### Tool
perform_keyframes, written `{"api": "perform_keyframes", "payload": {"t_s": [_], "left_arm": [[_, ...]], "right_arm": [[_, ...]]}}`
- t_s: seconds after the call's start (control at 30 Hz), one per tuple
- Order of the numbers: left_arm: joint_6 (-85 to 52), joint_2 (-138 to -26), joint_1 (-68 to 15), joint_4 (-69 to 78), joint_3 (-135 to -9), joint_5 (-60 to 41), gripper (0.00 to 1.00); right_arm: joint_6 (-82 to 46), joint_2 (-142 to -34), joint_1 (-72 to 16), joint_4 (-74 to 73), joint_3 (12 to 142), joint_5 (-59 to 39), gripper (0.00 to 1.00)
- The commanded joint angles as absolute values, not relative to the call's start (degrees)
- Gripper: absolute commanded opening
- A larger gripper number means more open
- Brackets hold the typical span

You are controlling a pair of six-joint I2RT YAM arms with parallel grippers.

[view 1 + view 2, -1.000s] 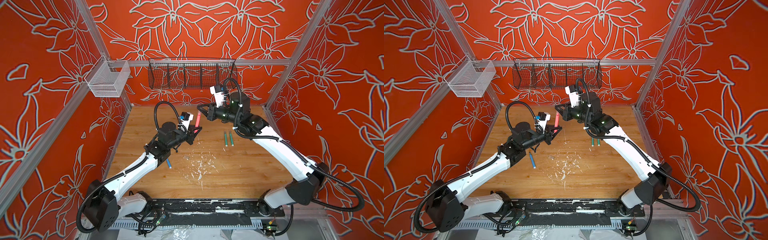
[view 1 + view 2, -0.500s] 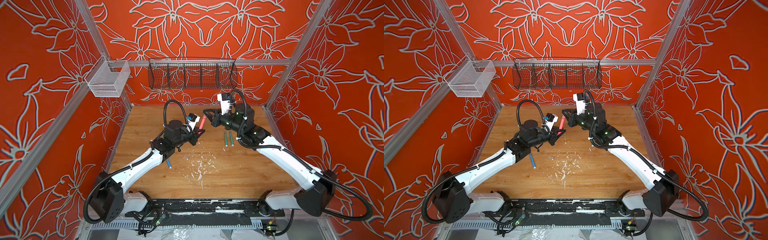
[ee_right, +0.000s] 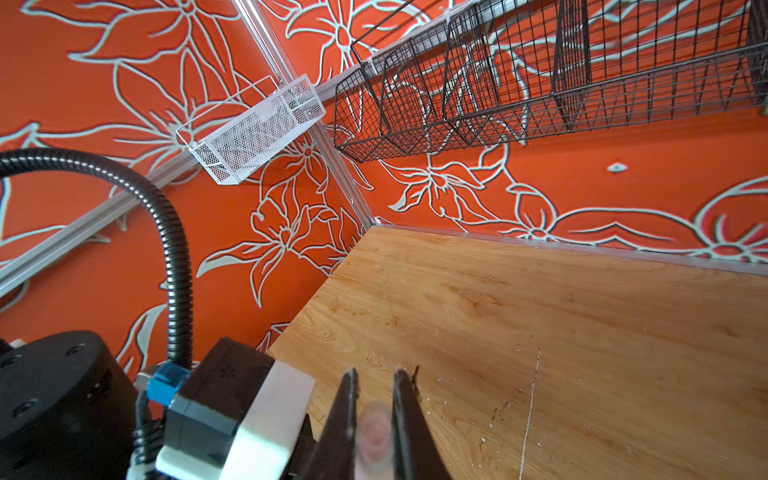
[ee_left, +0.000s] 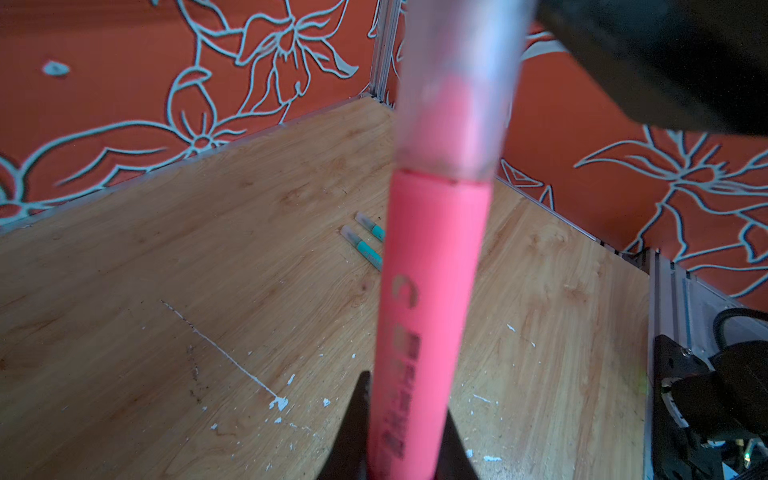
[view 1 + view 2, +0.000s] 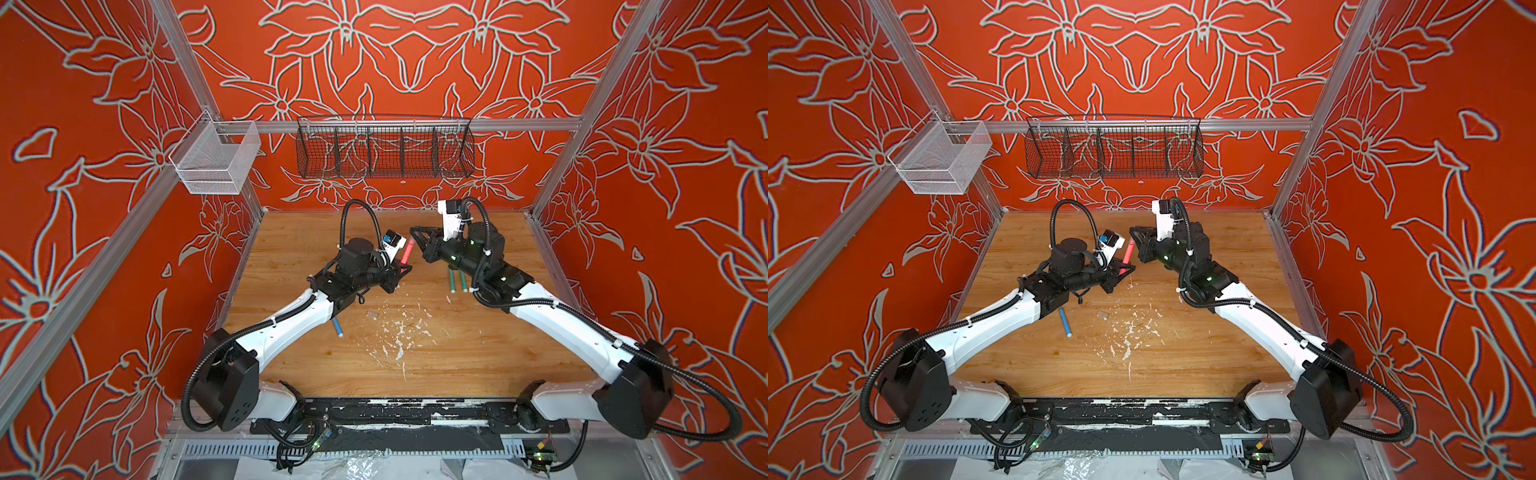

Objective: Insert the pens into the pen caps

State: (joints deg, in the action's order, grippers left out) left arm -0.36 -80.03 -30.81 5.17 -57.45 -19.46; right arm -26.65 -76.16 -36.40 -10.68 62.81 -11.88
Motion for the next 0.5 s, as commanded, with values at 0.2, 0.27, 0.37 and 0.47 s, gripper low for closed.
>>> {"api": "perform_keyframes", "payload": {"t_s": [0.2, 0.27, 0.37, 0.47], "left_arm": [[-11.6, -79.5, -25.0, 30.0, -68.1, -5.5, 0.00], [-11.6, -79.6, -24.8, 30.1, -68.4, -5.5, 0.00], [-11.6, -79.4, -24.3, 30.0, -68.9, -5.5, 0.00], [-11.9, -79.4, -23.8, 30.2, -69.5, -5.4, 0.00]], "right_arm": [[-29.6, -79.5, -44.1, 7.9, 52.3, -24.2, 0.00], [-29.5, -79.8, -44.4, 8.0, 51.4, -23.6, 0.00], [-29.6, -79.9, -44.7, 7.4, 49.6, -23.1, 0.00], [-29.6, -80.4, -45.1, 6.8, 48.3, -22.8, 0.00]]}}
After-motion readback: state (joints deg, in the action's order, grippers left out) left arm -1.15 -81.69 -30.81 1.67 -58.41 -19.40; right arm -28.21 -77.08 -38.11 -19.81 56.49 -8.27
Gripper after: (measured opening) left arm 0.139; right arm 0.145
